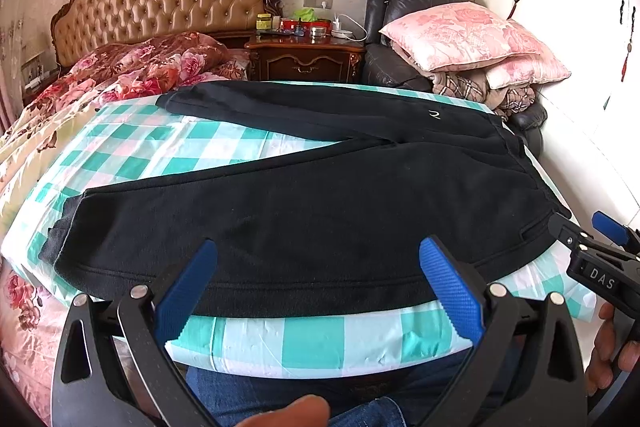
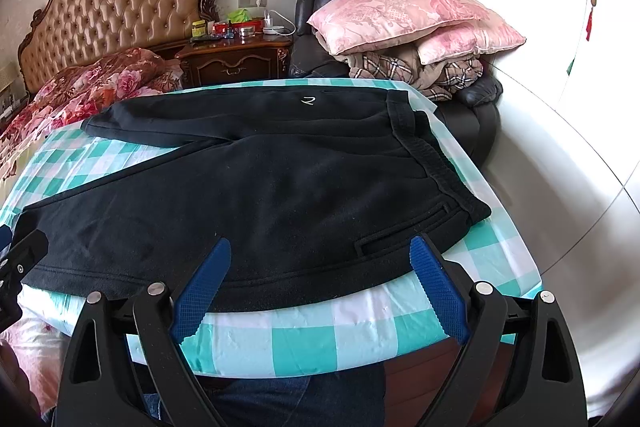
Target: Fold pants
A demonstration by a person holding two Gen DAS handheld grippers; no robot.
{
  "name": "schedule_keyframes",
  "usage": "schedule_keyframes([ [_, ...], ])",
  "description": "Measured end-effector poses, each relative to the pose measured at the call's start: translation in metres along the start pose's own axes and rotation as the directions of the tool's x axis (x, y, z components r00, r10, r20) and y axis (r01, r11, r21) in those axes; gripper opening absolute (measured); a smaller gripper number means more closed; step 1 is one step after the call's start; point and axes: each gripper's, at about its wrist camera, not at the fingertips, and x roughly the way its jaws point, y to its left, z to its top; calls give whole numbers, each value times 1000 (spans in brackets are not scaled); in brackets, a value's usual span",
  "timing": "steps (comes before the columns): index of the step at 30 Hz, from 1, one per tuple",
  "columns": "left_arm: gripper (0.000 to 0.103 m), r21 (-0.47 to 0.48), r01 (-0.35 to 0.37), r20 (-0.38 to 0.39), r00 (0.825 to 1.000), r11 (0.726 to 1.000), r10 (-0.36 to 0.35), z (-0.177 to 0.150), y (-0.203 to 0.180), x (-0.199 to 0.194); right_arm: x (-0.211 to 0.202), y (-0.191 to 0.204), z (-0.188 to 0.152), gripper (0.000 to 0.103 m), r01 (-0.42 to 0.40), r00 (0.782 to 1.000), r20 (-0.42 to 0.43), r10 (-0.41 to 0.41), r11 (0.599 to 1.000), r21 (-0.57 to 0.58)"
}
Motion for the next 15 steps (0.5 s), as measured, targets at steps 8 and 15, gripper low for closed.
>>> schedule_keyframes([
  [8,101,-1,1,1,1000,1000,-1,-2,0,0,-1,3,-3,88,2,1000,3,-2,1000,-3],
  [15,101,-4,2,1,1000,1000,-2,-6,2,1,-1,3,-3,88,2,1000,2,-2,1000,-2],
])
